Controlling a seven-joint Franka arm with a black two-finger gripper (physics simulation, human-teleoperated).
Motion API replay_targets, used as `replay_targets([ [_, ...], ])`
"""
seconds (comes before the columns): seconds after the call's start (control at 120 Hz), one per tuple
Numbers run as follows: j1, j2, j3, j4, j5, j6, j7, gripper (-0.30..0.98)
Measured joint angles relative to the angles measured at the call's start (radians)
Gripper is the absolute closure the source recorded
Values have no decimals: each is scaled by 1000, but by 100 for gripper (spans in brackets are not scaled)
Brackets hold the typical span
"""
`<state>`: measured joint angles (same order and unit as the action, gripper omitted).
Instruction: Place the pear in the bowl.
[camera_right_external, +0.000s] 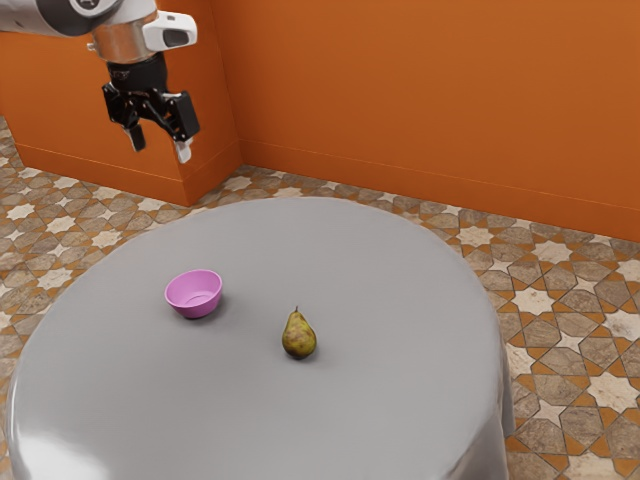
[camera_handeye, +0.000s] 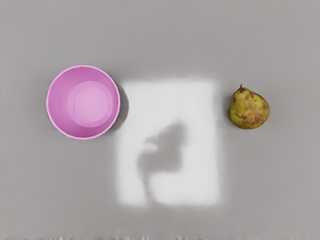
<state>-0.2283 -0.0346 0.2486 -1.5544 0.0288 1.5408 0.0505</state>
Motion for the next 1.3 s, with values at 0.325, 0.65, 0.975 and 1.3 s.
replay_targets([
  [0.325,20,159,-46,102,5,-5,28,0],
  [0.65,-14,330,-108,85,-13,72,10,0],
  [0.975,-82,133,-173,-370,-19,316,-154,0],
  [1.3,-85,248,-175,-370,-19,429,-239,0],
])
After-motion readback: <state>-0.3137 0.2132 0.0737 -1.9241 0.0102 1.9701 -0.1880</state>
